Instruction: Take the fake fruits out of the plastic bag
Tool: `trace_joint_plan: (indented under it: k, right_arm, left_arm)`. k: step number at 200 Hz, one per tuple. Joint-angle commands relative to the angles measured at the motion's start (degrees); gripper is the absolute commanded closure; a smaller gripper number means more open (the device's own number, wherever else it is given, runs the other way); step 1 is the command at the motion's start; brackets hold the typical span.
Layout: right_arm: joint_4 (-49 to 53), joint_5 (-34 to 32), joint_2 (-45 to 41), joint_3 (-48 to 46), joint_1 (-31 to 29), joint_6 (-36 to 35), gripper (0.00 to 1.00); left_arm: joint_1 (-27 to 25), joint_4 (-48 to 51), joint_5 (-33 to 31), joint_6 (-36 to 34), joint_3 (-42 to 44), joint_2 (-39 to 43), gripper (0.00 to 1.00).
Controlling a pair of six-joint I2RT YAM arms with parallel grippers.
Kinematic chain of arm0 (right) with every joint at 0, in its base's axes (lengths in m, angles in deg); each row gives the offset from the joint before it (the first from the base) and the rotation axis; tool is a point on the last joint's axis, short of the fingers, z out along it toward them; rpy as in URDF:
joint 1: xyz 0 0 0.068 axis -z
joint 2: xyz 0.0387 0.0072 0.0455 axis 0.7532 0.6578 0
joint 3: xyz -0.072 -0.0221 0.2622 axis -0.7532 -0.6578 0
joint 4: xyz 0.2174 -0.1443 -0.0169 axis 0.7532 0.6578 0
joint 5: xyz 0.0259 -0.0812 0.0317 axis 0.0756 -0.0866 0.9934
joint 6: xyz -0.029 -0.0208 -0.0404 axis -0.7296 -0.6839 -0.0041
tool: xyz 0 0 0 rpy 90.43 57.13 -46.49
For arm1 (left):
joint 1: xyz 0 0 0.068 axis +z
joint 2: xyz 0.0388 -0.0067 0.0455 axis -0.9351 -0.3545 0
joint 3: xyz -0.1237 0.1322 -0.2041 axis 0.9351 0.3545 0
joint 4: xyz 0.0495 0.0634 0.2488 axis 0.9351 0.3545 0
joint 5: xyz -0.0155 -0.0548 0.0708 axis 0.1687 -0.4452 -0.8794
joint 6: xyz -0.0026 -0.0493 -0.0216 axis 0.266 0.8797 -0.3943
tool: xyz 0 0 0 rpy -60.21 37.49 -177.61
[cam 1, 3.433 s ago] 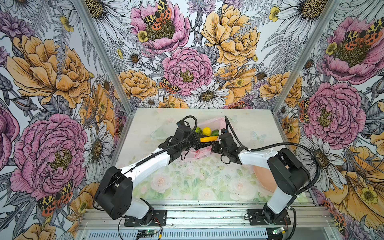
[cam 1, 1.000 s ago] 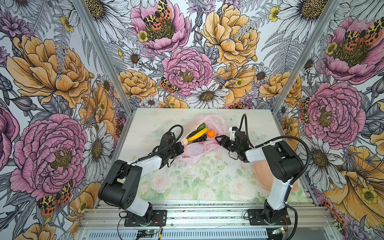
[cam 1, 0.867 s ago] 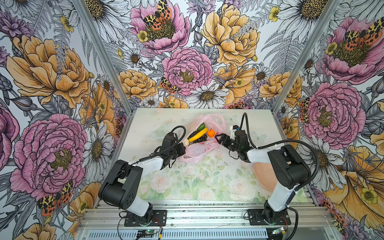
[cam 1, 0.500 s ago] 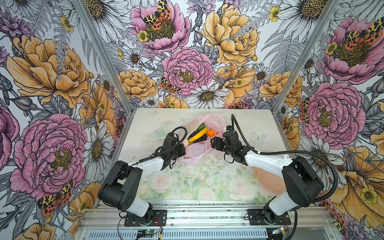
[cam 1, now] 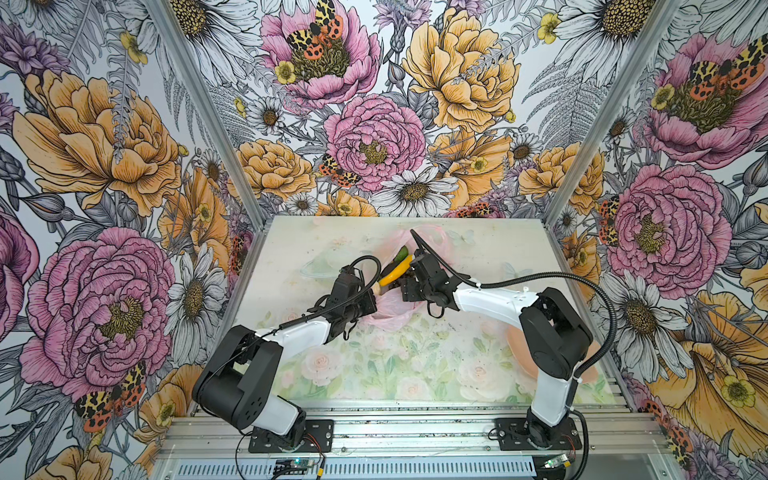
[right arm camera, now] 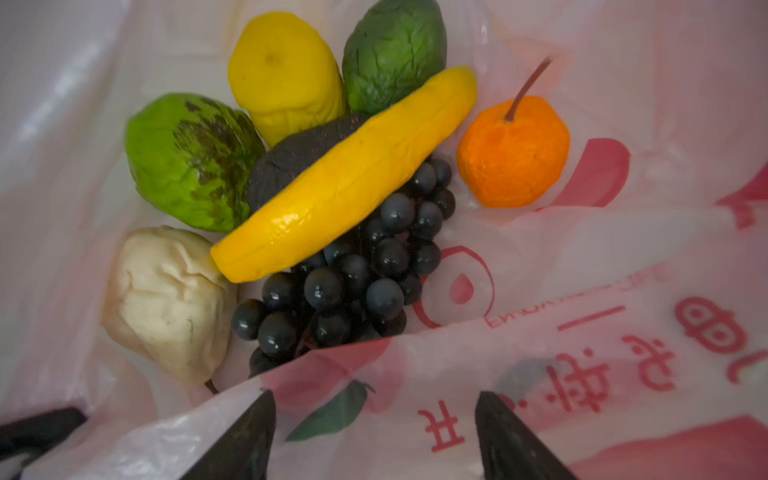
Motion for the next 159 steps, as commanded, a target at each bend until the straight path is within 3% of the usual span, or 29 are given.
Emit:
trace_joint_plan:
  k: [1, 60, 84, 106, 159]
  right_arm:
    - [2.4, 0.5, -2.1, -2.6, -2.3, -2.7, 0.26]
    - [1.1, 1.7, -2.1, -6.9, -4.2, -0.9, 0.30]
    - [-0.6, 2.3, -2.2, -6.9, -5.0, -1.2, 0.30]
    - [-1.3, 2.5, -1.7, -6.9, -5.3, -1.0, 0.30]
    - [-3.8, 3.3, -1.3, -9.4, -1.9, -0.6, 0.31]
  left_arm:
    - [0.3, -1.5, 0.1, 1.3, 0.0, -0.6, 0.92]
    - [0.8, -1.3, 3.8, 8.4, -1.2, 0.7, 0.43]
    - [-0.3, 1.3, 2.9, 8.7, -3.2, -0.6, 0.35]
    - [-0.6, 2.0, 2.4, 8.9, -3.6, -2.7, 0.35]
    - [0.0, 2.1, 2.3, 8.9, -2.0, -4.3, 0.68]
